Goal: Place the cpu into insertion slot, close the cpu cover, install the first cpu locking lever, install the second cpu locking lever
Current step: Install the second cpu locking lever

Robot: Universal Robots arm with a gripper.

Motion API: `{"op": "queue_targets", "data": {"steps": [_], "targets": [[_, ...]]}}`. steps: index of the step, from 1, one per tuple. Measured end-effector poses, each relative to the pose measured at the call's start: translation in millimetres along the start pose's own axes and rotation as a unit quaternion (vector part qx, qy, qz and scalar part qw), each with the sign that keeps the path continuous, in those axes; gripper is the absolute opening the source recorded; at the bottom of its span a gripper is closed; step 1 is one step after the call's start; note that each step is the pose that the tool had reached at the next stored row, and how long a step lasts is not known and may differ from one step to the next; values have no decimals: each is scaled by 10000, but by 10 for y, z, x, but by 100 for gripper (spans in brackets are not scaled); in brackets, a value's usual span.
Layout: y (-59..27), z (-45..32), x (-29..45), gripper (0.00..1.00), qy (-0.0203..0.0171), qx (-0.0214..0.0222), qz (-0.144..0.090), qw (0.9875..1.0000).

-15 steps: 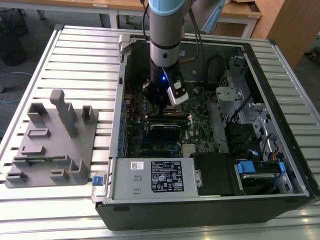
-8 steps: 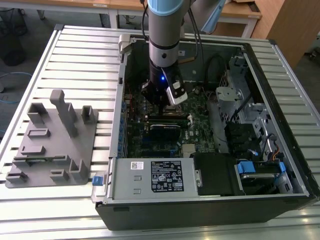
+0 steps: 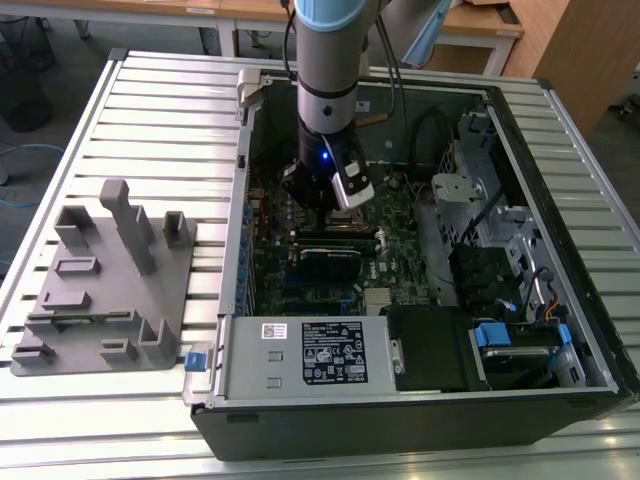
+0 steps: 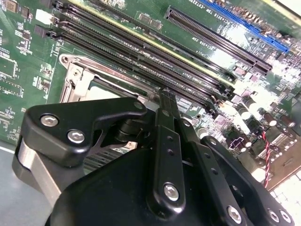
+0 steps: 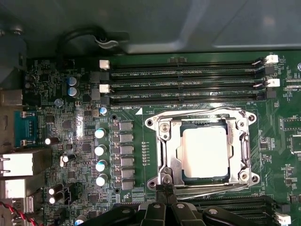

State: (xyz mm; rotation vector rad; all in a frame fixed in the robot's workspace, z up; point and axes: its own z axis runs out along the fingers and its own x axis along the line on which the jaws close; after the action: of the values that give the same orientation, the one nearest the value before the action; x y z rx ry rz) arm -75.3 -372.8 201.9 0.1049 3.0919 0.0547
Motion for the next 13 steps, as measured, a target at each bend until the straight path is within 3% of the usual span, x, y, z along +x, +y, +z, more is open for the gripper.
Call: {"op": "queue_targets", "data": {"steps": [13], "targets": [[17, 15, 34, 11, 0, 1, 0, 10000]]}}
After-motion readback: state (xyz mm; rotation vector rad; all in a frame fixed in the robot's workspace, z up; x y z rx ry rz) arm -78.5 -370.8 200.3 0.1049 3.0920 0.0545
